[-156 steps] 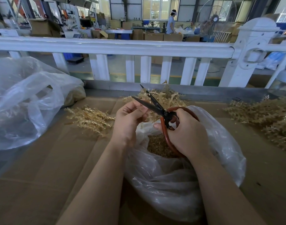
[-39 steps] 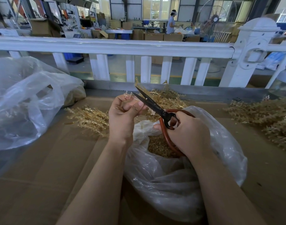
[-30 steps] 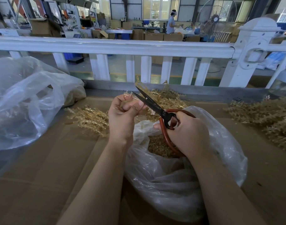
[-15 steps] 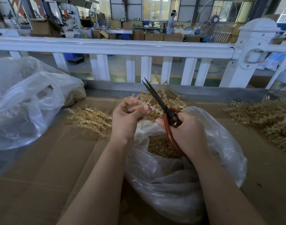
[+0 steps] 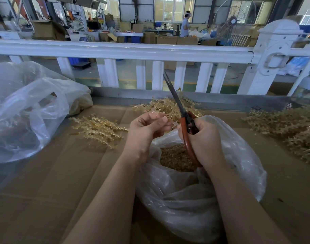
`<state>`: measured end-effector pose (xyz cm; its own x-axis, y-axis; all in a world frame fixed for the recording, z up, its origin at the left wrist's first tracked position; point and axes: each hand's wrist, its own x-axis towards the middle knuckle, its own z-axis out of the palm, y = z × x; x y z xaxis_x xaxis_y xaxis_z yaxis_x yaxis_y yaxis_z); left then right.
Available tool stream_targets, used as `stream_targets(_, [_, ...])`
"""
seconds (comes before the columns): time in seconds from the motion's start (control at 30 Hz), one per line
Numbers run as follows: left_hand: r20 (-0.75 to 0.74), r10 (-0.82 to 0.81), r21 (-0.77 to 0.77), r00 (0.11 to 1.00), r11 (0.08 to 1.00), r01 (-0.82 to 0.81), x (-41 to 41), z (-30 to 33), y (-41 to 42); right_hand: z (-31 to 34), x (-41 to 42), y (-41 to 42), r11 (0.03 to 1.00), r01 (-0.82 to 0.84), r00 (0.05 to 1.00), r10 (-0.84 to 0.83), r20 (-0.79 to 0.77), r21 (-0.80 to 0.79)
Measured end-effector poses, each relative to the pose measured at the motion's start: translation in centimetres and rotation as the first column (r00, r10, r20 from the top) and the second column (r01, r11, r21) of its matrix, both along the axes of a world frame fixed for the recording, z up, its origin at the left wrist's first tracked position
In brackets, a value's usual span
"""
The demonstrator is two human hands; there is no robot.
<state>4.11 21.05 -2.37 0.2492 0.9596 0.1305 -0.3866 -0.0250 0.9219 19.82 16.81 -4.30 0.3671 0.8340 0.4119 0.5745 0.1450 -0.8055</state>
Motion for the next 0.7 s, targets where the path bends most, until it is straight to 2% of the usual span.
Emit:
stream_targets(0.37, [-0.062,0.066,0.044,0.996,0.997,-0.063,0.01,0.01,0.0,-0.11,0.11,-0.14,0.997,0.068,0.995,-0.067,0.068,-0.019])
stream_targets(0.57, [0.011,0.103,0.082,0.995,0.991,-0.104,-0.27,0.07,0.15,0.08,0.11,-0.81,0.999,0.049,0.936,-0.041,0.348,-0.013])
stream_targets(0.7, [-0.024,0.122,0.128,0.992,0.985,-0.118,-0.21,0.05,0.32,-0.04,0.18,-0.77,0.998,0.049,0.9,-0.026,0.436,-0.042])
